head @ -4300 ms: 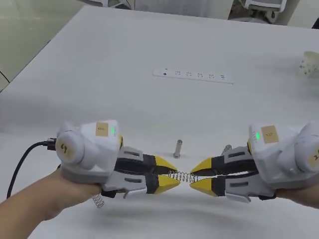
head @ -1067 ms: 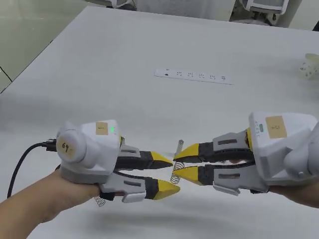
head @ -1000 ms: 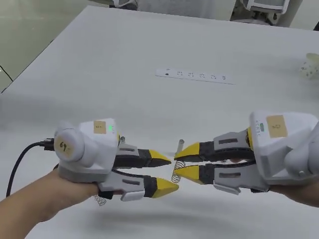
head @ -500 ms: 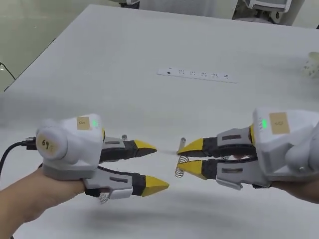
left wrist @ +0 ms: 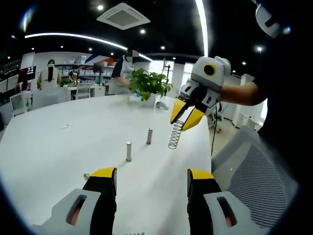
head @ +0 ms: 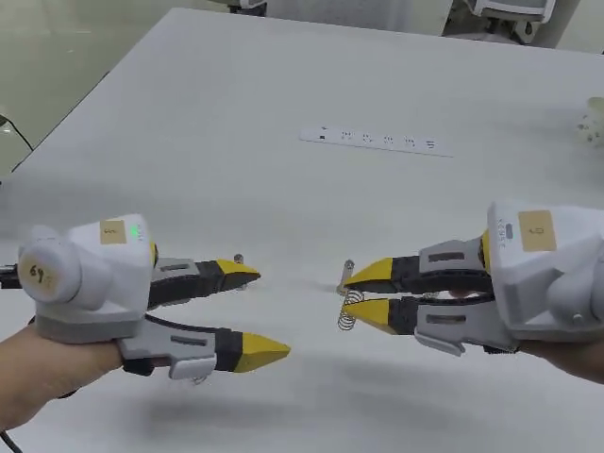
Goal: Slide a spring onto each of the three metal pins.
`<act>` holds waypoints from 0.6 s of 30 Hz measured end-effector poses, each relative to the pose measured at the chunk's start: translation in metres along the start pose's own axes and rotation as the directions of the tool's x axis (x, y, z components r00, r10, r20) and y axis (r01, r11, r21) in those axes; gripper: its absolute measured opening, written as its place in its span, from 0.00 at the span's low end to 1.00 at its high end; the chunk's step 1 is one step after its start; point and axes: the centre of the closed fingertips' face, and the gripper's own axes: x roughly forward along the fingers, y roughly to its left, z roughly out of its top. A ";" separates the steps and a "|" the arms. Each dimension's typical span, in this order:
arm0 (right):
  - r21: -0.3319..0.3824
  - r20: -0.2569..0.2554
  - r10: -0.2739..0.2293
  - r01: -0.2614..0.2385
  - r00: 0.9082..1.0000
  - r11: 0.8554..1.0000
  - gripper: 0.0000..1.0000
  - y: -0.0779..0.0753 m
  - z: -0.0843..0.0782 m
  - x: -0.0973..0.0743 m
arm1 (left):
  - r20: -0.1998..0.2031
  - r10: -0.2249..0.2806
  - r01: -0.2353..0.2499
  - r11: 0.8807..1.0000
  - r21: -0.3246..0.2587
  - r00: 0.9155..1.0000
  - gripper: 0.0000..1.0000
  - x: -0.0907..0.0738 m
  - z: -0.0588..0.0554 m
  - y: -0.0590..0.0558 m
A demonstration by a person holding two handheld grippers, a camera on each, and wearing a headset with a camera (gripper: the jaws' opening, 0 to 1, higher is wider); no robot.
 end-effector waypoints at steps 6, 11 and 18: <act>-0.001 -0.002 -0.006 0.006 1.000 1.000 0.07 -0.002 0.000 -0.001 | -0.004 0.066 -0.066 0.998 -0.022 0.998 0.63 -0.018 -0.007 0.016; -0.001 -0.002 -0.018 0.018 1.000 1.000 0.07 -0.005 0.000 -0.001 | -0.003 0.103 -0.103 0.994 -0.041 0.995 0.71 -0.027 -0.011 0.023; 0.000 -0.003 -0.031 0.031 1.000 1.000 0.07 -0.009 -0.002 -0.002 | -0.008 0.108 -0.108 0.993 -0.051 0.994 0.87 -0.031 -0.015 0.022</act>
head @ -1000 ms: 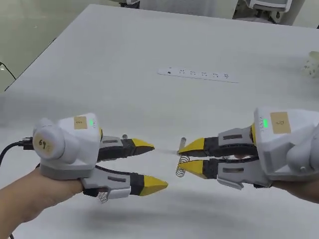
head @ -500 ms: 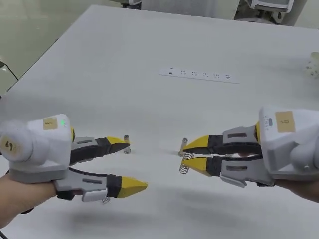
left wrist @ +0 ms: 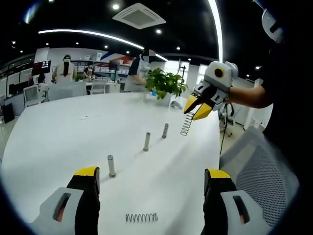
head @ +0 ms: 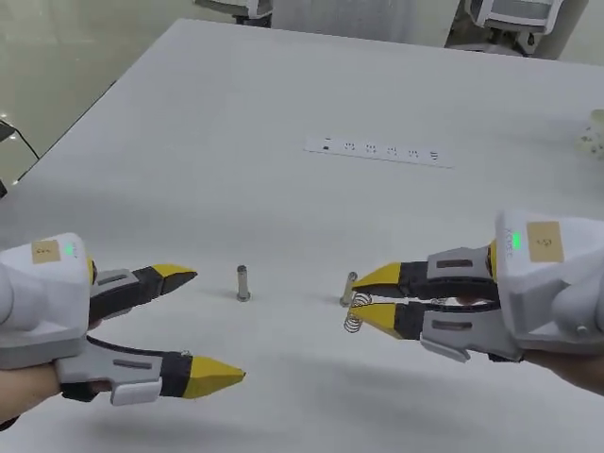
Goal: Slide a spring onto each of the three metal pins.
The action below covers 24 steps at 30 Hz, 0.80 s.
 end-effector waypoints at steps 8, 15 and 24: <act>0.005 -0.003 -0.024 0.024 1.000 1.000 0.07 -0.005 -0.002 0.000 | -0.010 0.041 -0.041 0.999 0.018 0.999 0.98 -0.001 -0.004 0.009; 0.018 -0.013 -0.042 0.042 0.999 0.999 0.07 -0.010 -0.009 -0.002 | 0.000 0.063 -0.063 0.998 0.013 0.998 0.98 -0.003 -0.004 0.016; 0.027 -0.026 -0.054 0.055 0.998 0.998 0.07 -0.019 -0.017 0.001 | 0.004 0.069 -0.069 0.998 -0.009 0.998 0.98 -0.004 -0.005 0.017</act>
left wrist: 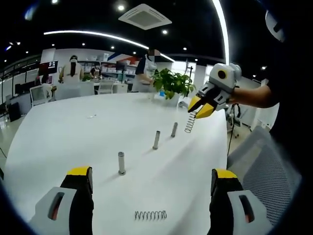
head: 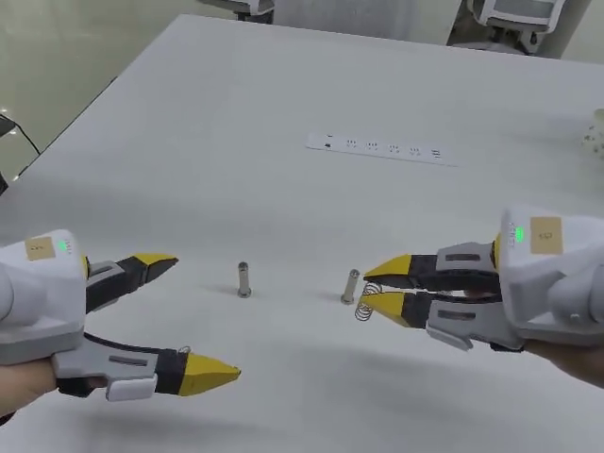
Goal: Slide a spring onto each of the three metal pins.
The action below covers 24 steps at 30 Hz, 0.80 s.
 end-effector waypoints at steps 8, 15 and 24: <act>0.025 0.001 -0.033 0.033 0.999 0.999 0.07 -0.015 -0.003 0.004 | 0.005 0.000 0.000 1.000 -0.010 1.000 0.98 0.000 -0.001 -0.001; 0.029 -0.007 -0.066 0.066 0.998 0.997 0.07 -0.036 -0.005 0.006 | 0.009 -0.002 0.002 1.000 -0.013 1.000 0.98 0.001 0.000 -0.002; 0.036 -0.015 -0.084 0.084 0.996 0.996 0.07 -0.053 -0.006 0.012 | 0.005 -0.003 0.003 1.000 -0.015 1.000 0.98 0.001 -0.001 -0.003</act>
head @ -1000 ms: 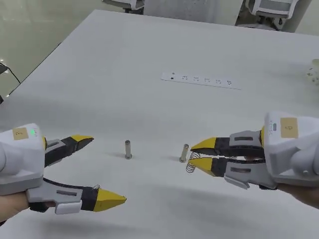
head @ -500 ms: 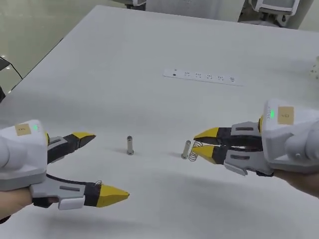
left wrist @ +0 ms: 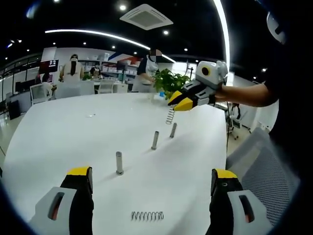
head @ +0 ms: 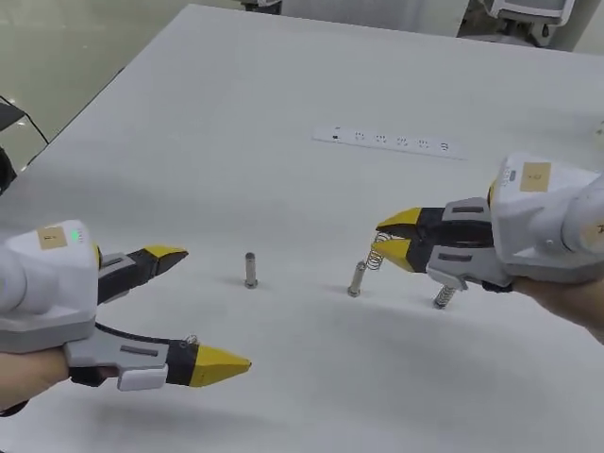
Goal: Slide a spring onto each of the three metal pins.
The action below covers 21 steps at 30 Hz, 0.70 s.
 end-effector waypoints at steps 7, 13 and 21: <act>0.010 -0.013 -0.007 0.008 1.000 1.000 0.07 -0.006 -0.004 0.008 | 0.000 0.001 -0.001 1.000 -0.004 1.000 0.98 0.000 0.000 0.001; 0.020 -0.032 -0.006 0.006 0.999 1.000 0.07 -0.009 -0.011 0.014 | 0.007 0.011 -0.010 1.000 -0.010 1.000 0.98 0.000 0.001 0.003; 0.035 -0.044 -0.007 0.009 0.999 0.999 0.07 -0.011 -0.016 0.020 | 0.004 0.011 -0.011 1.000 -0.013 1.000 0.98 -0.001 0.000 0.003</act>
